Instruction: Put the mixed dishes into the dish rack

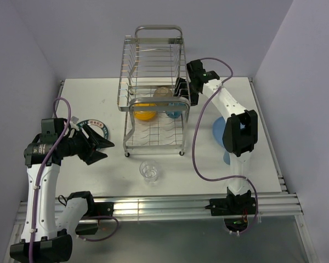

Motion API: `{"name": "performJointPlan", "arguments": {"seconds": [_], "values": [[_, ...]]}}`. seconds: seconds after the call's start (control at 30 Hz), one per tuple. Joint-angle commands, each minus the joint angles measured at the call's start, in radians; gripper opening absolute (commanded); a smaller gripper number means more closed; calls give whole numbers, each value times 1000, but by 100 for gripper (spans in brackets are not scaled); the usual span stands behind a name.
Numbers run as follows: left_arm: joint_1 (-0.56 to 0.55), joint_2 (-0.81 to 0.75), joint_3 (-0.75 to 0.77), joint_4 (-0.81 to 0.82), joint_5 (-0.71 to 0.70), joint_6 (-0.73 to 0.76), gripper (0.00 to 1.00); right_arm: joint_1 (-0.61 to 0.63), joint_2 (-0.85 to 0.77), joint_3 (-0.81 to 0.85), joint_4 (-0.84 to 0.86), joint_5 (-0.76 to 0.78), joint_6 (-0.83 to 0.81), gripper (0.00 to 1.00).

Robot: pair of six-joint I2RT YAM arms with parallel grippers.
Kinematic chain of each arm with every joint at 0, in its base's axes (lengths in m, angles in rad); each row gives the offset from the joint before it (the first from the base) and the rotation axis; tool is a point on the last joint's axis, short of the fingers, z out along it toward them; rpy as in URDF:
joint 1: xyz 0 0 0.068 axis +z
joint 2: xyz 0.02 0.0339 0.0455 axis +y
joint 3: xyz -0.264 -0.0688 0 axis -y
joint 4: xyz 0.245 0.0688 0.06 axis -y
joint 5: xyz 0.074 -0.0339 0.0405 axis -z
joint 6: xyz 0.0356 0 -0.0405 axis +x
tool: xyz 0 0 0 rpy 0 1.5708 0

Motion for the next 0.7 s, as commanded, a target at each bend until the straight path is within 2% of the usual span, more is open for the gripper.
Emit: {"name": "performJointPlan", "arguments": {"seconds": [0.0,0.03,0.2,0.23,0.3,0.4,0.47,0.5,0.67], "values": [[-1,8,8,-19,-17,32,65,38,12,37,-6,32,-4,41],[-1,7,3,-19,-21,33,65,40,8,31,1,28,-2,50],[-1,2,-44,-13,-24,38,62,43,5,15,8,-14,5,60],[-1,2,-50,-10,-21,38,61,44,5,14,8,-15,7,67],[0,4,-69,-5,-18,39,60,52,-1,8,17,-32,4,70],[-6,7,-95,16,-11,27,59,55,-13,-7,36,-61,4,84],[-20,5,-112,36,-15,4,59,55,-25,-24,47,-83,8,86],[-27,5,-119,47,-20,-4,59,53,-27,-26,54,-87,7,95],[-156,20,-156,122,-67,-102,60,55,-34,-32,60,-111,5,97]]}}
